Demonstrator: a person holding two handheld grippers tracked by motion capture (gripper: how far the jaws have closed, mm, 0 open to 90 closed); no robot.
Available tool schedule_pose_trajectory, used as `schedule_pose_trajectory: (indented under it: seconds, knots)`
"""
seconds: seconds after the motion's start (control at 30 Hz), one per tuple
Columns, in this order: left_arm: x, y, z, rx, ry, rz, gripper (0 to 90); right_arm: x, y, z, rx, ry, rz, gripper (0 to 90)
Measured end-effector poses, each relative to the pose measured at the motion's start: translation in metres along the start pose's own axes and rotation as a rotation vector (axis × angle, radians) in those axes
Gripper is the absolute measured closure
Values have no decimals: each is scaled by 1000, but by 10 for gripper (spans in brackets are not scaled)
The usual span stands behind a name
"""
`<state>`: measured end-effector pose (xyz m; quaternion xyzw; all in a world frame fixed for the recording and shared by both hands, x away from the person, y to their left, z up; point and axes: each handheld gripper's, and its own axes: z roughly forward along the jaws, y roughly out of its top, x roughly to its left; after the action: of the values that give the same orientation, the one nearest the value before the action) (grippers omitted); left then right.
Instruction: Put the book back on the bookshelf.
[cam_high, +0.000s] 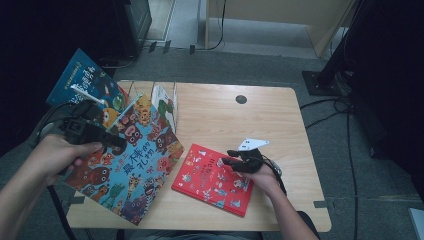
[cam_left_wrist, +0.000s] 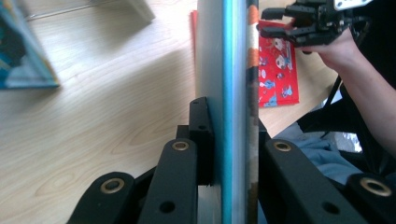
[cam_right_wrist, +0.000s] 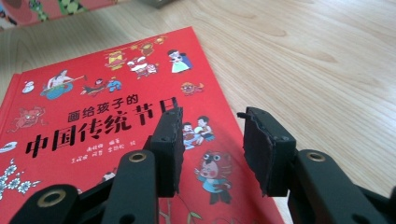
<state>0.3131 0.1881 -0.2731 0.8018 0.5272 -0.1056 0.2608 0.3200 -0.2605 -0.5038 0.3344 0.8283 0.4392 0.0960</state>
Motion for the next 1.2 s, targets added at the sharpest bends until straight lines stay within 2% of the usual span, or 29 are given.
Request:
schedule_pose_trajectory:
  seconds: [0.23, 0.33, 0.57, 0.7, 0.83, 0.87, 0.9, 1.0, 1.1, 1.2]
  knots:
    - [18, -16, -18, -31, -7, -53, 813, 1, 1, 4, 30, 11, -10, 581]
    - [28, -22, -25, -40, 1, -82, 814, 2, 2, 5, 52, 12, -14, 580]
    - [54, -31, -41, -72, 26, -154, 813, 2, 2, 4, 56, 11, -15, 575]
    - [66, -31, -52, -87, 54, -187, 813, 2, 2, 4, 54, 10, -15, 570]
    - [75, -30, -66, -96, 98, -207, 812, 2, 1, 5, 59, 7, -19, 567]
    - [81, -30, -72, -106, 114, -226, 812, 2, 1, 5, 59, 8, -21, 567]
    - [81, -30, -72, -106, 114, -226, 811, 2, 1, 5, 59, 8, -21, 567]
    - [89, -29, -81, -122, 132, -267, 811, 2, 1, 5, 64, 9, -21, 567]
    - [94, -28, -86, -144, 139, -286, 810, 3, 1, 6, 65, 9, -28, 567]
    - [98, -19, -90, -160, 146, -314, 809, 3, 1, 6, 71, 11, -30, 567]
